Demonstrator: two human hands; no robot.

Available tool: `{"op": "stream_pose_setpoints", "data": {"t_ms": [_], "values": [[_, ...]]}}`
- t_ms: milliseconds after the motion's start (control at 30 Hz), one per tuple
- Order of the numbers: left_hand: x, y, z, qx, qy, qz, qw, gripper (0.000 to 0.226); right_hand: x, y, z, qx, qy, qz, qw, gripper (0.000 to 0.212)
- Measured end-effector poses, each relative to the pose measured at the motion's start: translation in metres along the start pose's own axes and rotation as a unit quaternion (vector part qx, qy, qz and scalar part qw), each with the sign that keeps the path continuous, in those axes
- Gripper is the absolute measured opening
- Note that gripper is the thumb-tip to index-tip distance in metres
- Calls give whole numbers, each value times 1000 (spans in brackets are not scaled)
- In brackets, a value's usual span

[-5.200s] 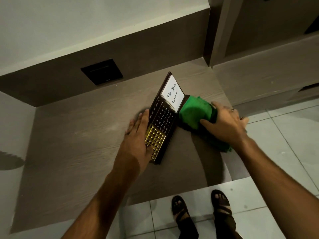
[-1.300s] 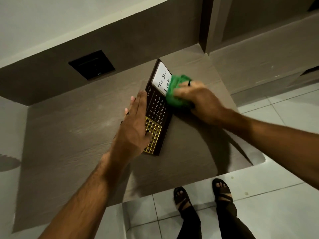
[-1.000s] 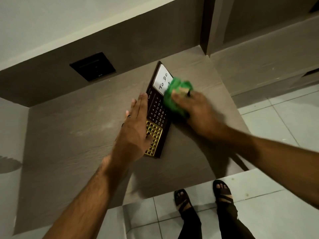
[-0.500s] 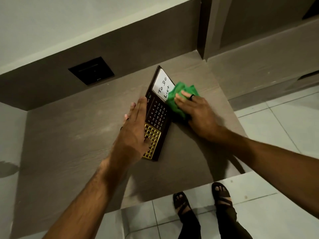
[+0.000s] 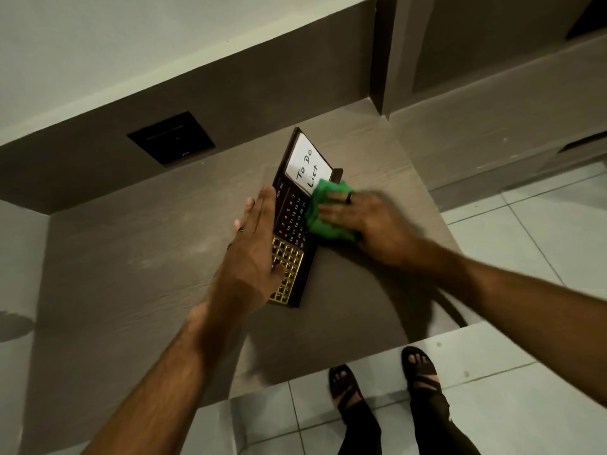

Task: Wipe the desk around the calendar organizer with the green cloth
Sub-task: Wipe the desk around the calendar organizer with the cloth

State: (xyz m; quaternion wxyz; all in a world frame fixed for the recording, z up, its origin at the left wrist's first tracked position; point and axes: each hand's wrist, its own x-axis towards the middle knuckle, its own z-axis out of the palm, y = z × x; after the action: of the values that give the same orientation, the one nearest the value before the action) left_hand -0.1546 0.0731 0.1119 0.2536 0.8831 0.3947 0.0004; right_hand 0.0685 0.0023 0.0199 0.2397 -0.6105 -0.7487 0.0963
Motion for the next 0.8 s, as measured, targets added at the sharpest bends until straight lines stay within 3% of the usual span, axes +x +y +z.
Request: {"op": "stream_pose_setpoints", "data": {"t_ms": [100, 233, 333, 400, 467, 567, 633, 800], "values": [[1, -2, 2, 5, 9, 3, 1000, 117, 27, 35, -18, 41, 12, 122, 992, 46], [3, 1, 2, 18, 8, -12, 1000, 119, 59, 57, -37, 79, 127, 262, 953, 52], [3, 3, 1, 17, 3, -18, 1000, 118, 66, 47, -51, 155, 275, 297, 901, 50], [4, 5, 0, 15, -6, -23, 1000, 118, 56, 33, -58, 188, 321, 293, 881, 46], [3, 5, -1, 16, -13, -26, 999, 118, 39, 20, -55, 160, 289, 232, 915, 47], [3, 7, -2, 15, -17, -25, 999, 118, 14, 12, -46, 109, 110, 116, 981, 46], [3, 6, -2, 14, -17, -27, 999, 119, 13, 24, -52, 155, 58, 144, 976, 48], [4, 6, -2, 18, -20, -27, 999, 119, 20, 45, -78, 177, 108, 224, 952, 46]]}}
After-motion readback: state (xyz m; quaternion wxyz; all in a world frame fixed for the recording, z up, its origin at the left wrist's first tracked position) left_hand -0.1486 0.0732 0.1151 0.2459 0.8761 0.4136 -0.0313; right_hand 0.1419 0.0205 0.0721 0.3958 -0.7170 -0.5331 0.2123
